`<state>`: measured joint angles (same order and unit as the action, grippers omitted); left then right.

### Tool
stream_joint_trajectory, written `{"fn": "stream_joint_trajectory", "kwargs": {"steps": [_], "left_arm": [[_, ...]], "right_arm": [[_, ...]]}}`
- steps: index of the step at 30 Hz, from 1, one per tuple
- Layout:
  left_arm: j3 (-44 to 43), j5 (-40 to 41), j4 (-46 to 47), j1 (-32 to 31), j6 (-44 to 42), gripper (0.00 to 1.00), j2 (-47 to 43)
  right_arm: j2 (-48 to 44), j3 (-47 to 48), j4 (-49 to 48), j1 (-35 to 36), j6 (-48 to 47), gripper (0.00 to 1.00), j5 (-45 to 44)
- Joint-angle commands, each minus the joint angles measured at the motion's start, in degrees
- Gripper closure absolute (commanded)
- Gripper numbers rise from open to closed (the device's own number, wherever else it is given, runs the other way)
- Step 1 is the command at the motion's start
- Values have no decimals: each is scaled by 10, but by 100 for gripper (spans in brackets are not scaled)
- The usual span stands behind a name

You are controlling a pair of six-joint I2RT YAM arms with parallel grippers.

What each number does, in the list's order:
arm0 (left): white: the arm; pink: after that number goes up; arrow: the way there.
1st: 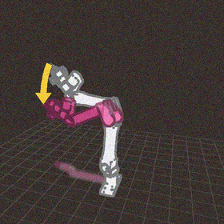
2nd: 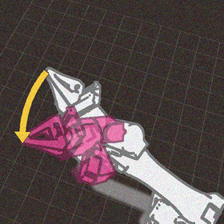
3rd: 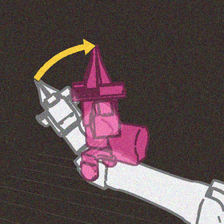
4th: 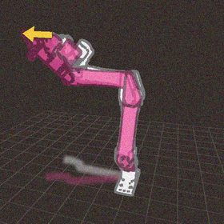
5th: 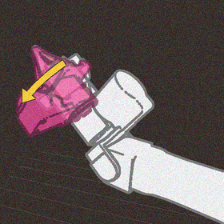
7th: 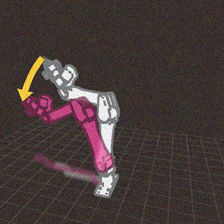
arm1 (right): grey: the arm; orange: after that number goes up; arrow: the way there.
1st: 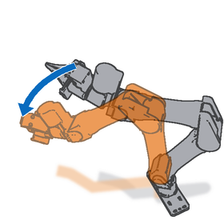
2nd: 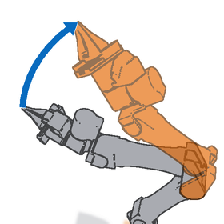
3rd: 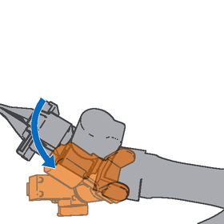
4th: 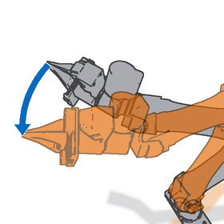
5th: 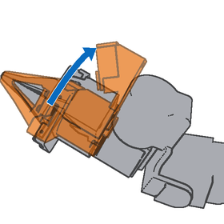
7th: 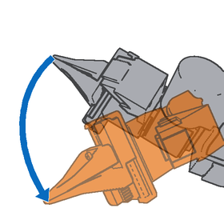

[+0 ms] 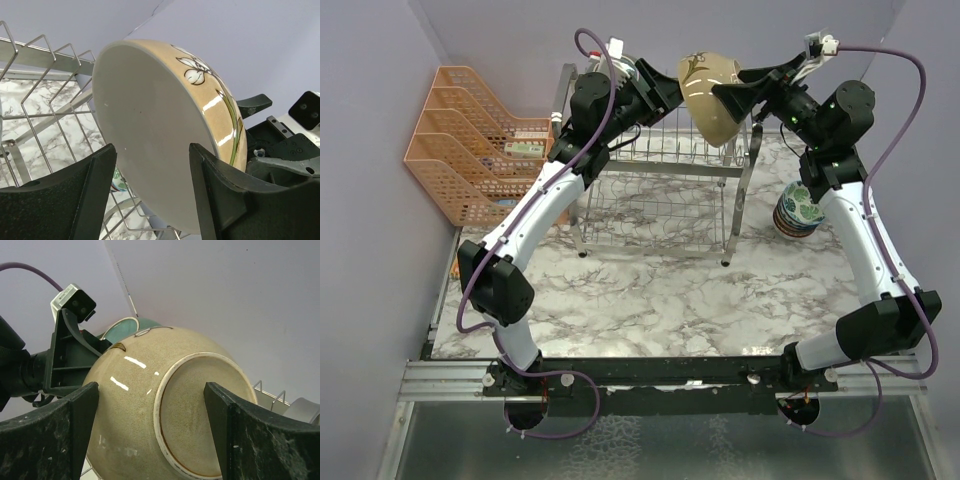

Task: Unload the bowls from the dish rack
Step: Pick up the bowl from the dish rack.

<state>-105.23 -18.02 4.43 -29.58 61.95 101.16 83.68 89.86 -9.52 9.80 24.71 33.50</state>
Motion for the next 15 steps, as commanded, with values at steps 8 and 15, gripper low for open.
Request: {"fn": "stream_joint_trajectory", "kwargs": {"steps": [8,15], "left_arm": [[31,-17,76,-6,34,35,-14],[6,-27,84,-7,45,36,15]], "right_arm": [[-17,-18,44,1,-75,8,19],[-51,-36,59,2,-126,1,-22]]}}
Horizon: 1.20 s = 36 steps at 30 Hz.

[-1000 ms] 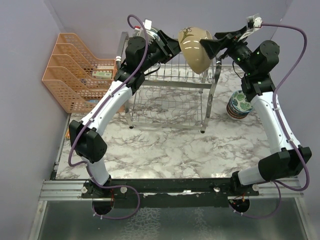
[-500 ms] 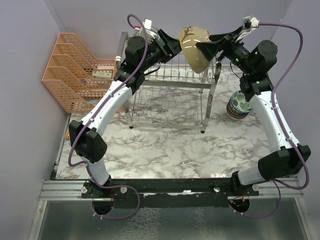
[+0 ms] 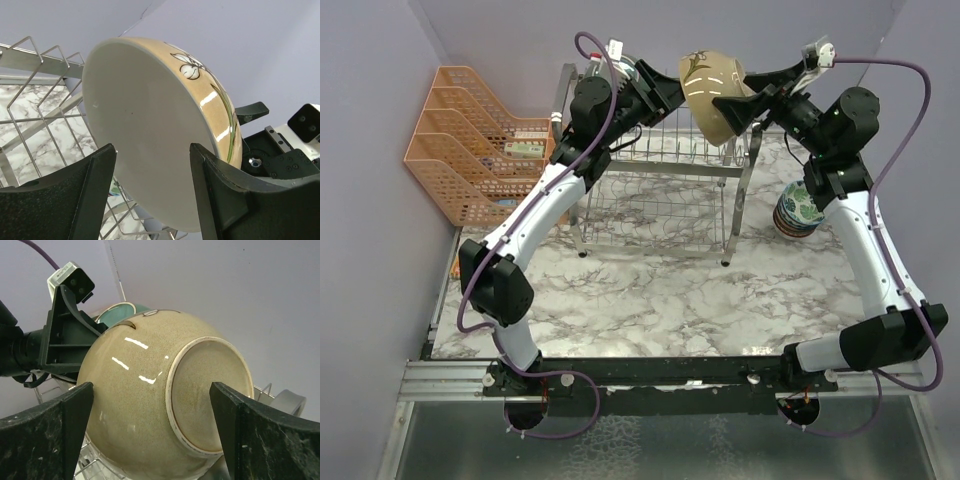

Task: Unload the bowls from the dish rack
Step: Pick up the bowl from the dish rack.

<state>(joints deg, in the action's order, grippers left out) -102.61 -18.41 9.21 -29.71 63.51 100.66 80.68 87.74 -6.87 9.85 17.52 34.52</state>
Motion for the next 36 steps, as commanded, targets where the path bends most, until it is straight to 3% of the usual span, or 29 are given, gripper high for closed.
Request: {"fn": "stream_joint_trajectory", "kwargs": {"steps": [1,6,11,20,25,32,34,36], "left_arm": [[-20,-23,37,-6,30,36,21],[-24,-28,43,-5,33,36,20],[-10,-20,53,-5,18,33,-3],[-50,-37,40,-5,11,31,17],[-83,-53,29,-5,8,31,32],[19,-26,58,-5,13,31,-11],[33,-22,53,-4,10,24,-21],[37,-17,38,-5,7,33,-27]], "right_arm": [[-22,-15,34,1,-57,1,-33],[-15,-15,26,1,-35,0,-14],[2,-24,8,1,34,10,-6],[65,6,-41,2,136,16,119],[50,8,-17,1,84,15,96],[44,1,13,1,47,14,63],[45,1,13,1,46,14,57],[44,1,12,1,45,14,50]]}}
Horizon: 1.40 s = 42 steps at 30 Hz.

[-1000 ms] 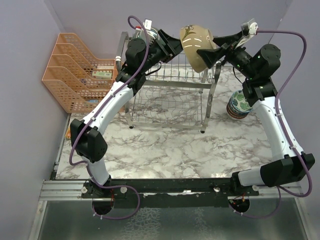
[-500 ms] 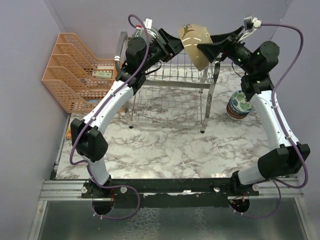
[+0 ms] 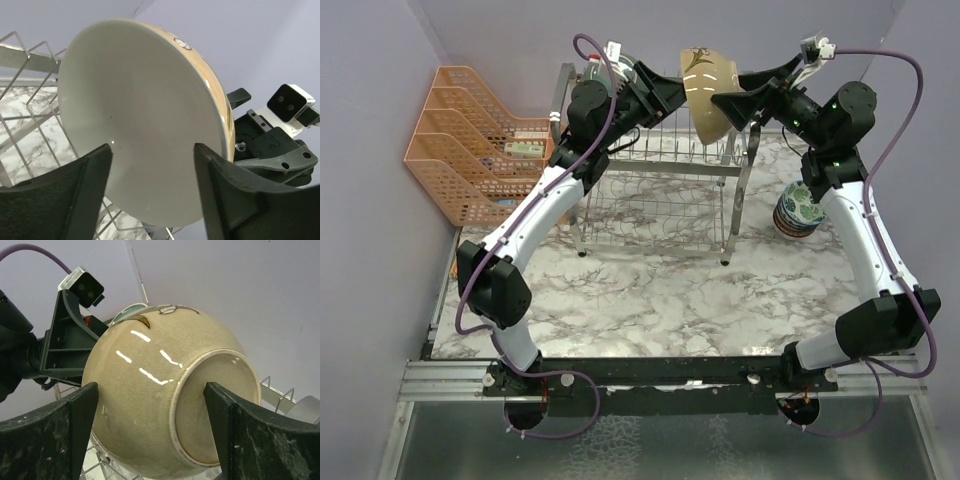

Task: Unload the bowls from the dish rack
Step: Pick up the bowl from the dish rack.

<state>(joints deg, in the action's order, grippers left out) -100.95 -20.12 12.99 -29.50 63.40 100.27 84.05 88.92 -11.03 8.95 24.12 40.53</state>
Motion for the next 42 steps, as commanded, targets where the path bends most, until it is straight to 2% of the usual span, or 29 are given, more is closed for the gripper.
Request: {"fn": "stream_joint_trajectory", "kwargs": {"steps": [1,4,5,10,12,18,29,32,36,42], "left_arm": [[24,4,-2,-7,6,36,-26],[38,9,3,-7,10,37,-28],[44,11,6,-7,15,41,-27],[72,10,49,-7,38,72,-39],[77,8,66,-7,46,75,-37],[152,41,183,-7,89,75,-64],[198,36,314,-5,147,72,-57],[211,34,367,-5,174,66,-45],[199,26,376,-6,183,52,-27],[205,27,381,-6,178,40,-16]], "right_arm": [[11,-11,52,10,-21,14,-11],[14,-9,49,10,-20,14,-11],[14,-10,48,10,-20,14,-10],[11,-15,48,10,-21,14,-10],[9,-16,50,10,-25,14,-11],[6,-18,54,10,-30,14,-14],[5,-5,58,10,-33,14,-16],[2,-6,60,10,-35,14,-17],[3,-5,63,10,-38,14,-18],[6,-12,56,10,-35,14,-14]]}}
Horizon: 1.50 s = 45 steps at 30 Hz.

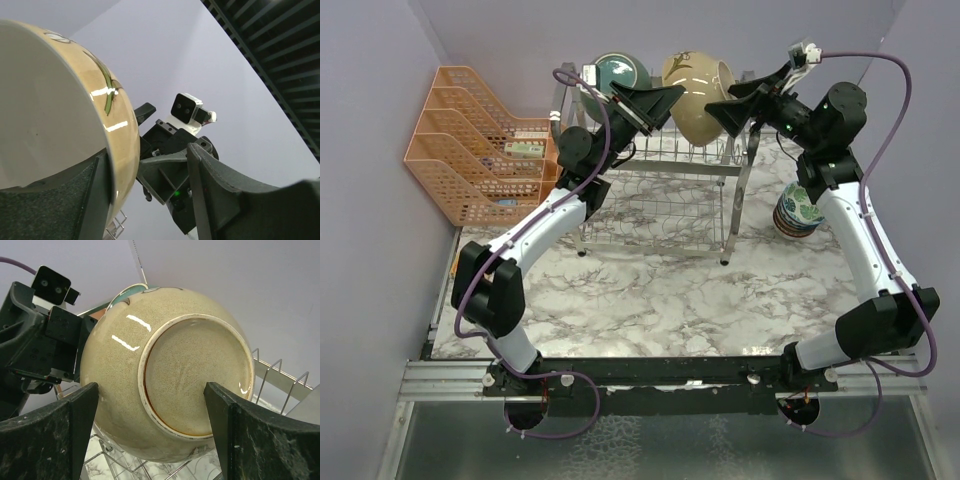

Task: Unload the bowls from the dish rack
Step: Pick up the bowl from the dish rack.

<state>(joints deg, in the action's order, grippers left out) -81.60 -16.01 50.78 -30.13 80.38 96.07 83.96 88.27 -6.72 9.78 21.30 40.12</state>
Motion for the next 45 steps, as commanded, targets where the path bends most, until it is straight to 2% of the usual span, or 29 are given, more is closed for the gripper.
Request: {"fn": "stream_joint_trajectory", "kwargs": {"steps": [1,5,13,22,26,38,45], "left_arm": [[13,-14,5,0,6,38,27],[6,-16,7,1,7,39,32],[-31,-20,-18,1,-15,72,43],[-95,-67,67,3,27,90,115],[-100,-68,77,3,33,100,122],[-103,-78,120,6,28,100,103],[-128,-82,220,9,83,100,136]], "right_arm": [[8,-6,12,1,-7,14,-9],[9,-7,14,2,-9,14,-11],[0,-18,11,1,-16,14,-13],[-61,-52,20,2,-42,14,-75],[-82,-63,29,2,-49,14,-102],[-94,-74,22,1,-37,14,-112],[-97,-82,26,1,-41,14,-115]]}}
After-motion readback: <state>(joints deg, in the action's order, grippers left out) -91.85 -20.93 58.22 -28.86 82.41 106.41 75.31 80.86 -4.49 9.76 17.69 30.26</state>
